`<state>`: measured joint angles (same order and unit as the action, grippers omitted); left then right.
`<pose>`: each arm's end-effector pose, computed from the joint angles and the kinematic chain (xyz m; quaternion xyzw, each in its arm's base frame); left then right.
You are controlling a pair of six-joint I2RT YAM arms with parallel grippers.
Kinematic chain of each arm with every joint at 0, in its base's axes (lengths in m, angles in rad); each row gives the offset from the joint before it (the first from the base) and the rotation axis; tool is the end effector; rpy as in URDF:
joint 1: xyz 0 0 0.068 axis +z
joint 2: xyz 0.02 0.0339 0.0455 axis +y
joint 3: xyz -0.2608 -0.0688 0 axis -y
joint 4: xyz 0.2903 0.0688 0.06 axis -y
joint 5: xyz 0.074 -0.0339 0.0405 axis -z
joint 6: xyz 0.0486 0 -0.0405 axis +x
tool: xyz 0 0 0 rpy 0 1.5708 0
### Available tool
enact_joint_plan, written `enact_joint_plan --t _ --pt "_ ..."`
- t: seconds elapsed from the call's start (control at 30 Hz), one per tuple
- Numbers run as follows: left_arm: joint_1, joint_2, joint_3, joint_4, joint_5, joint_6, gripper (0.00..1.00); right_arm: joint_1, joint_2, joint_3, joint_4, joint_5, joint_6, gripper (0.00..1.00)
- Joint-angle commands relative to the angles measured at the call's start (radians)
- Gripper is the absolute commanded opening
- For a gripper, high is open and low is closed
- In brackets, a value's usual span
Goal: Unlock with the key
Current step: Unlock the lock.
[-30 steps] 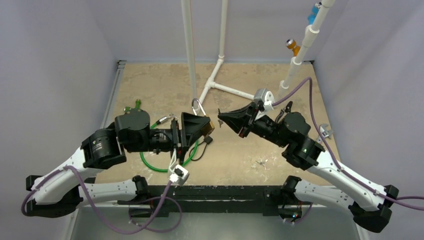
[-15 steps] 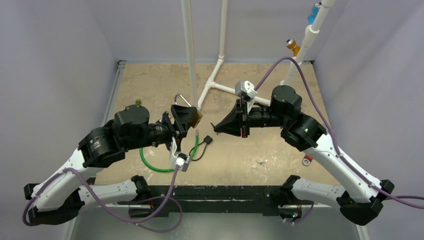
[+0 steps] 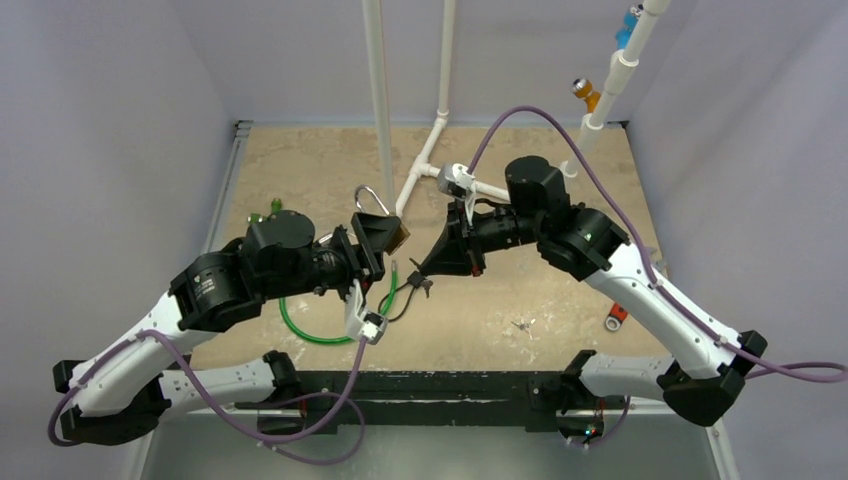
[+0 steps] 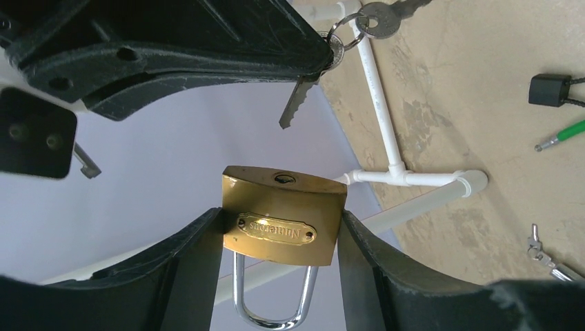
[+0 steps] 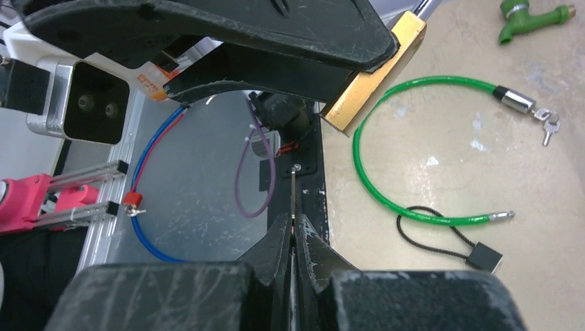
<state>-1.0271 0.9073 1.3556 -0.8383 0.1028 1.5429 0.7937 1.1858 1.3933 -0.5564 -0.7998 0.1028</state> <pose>0.1034 -0.1807 0.4524 0.8040 0.2064 0.1005 0.5485 0.1821 0.2349 0.4369 -0.4656 0.6343 0.5164 0.3380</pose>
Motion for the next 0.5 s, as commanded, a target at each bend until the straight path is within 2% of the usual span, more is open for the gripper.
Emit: enact_joint_plan --t 0.0,0.27,0.47 --pt "-0.019 -0.005 0.014 0.047 -0.043 0.127 0.0 0.012 0.0 0.042 -0.037 0.047 -0.024 0.0" --pt "-0.045 0.013 0.009 -0.03 -0.123 0.201 0.0 0.014 0.034 0.029 -0.023 0.168 0.01 0.0" --pt "-0.048 0.02 0.003 -0.057 -0.152 0.216 0.0 0.014 0.061 0.031 -0.009 0.168 0.029 0.0"
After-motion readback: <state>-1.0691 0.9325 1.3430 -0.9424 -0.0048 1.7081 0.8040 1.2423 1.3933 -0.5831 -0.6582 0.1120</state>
